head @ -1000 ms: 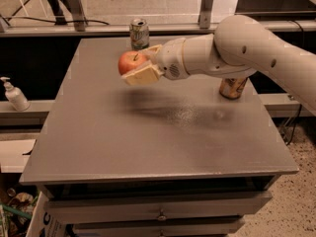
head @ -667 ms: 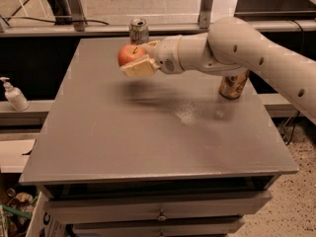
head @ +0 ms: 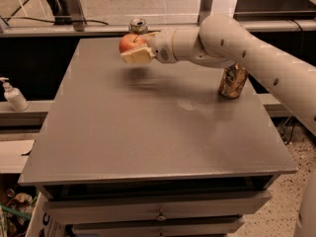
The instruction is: Move apple near 7up can
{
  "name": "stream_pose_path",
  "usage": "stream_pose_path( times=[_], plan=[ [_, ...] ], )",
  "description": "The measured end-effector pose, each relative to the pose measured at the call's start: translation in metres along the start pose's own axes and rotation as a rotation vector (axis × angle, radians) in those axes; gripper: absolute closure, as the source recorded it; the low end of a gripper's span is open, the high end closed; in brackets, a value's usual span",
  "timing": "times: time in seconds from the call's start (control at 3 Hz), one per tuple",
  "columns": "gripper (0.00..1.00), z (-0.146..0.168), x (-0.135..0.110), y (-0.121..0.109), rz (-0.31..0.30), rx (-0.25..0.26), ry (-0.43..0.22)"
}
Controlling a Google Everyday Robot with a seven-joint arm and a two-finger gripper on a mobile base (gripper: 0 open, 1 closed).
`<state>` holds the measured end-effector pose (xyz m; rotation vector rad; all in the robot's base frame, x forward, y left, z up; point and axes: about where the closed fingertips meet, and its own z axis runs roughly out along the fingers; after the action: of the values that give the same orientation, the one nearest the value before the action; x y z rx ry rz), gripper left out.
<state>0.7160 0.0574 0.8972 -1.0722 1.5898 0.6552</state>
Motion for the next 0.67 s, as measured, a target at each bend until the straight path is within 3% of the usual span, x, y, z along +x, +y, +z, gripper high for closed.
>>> stream_pose_path(
  times=[0.67],
  plan=[
    [1.00,0.009,0.018,-0.037,-0.019,0.049,0.085]
  ],
)
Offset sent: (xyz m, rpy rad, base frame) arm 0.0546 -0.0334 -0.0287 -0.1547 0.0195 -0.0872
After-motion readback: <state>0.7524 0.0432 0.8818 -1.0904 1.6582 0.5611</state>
